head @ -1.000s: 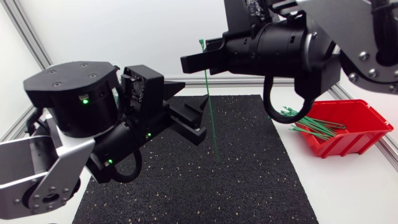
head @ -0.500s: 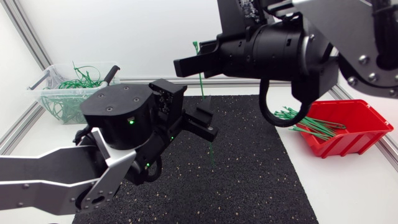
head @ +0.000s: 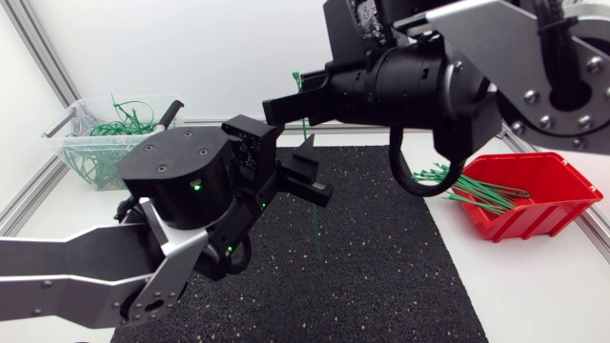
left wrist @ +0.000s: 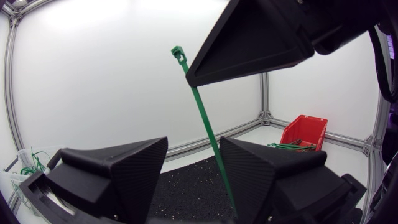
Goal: Take a green cable tie from the red box, thread the tail through the head to close it, then place it in the transparent bin on the left.
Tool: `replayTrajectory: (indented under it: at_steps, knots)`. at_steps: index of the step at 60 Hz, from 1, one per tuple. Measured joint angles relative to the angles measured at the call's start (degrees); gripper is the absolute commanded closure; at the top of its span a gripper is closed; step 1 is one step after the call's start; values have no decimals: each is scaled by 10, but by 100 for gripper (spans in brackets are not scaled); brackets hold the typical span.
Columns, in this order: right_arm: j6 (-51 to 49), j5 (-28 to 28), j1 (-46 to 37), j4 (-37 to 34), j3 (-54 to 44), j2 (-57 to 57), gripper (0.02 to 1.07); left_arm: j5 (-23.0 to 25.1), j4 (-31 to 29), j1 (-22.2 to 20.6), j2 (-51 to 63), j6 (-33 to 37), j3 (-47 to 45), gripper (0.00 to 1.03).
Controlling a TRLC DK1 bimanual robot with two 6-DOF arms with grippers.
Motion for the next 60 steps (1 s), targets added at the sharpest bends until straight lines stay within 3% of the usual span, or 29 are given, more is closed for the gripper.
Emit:
replayTrajectory:
  at_steps: [7, 22, 34, 50, 60]
  knots:
    - [0, 0, 0, 0, 0, 1, 101, -7, 10, 0, 0, 4, 0, 80]
    - [8, 0, 0, 3, 0, 3, 101, -10, 20, 0, 0, 17, 0, 99]
    - [8, 0, 1, 5, 0, 3, 100, -10, 23, -5, 0, 29, 0, 99]
    - [6, -3, 4, 6, 0, 3, 66, 19, 22, 2, -10, 30, -9, 99]
    - [-1, -50, -22, 4, 0, -10, 60, 82, -5, 39, -45, 29, -14, 99]
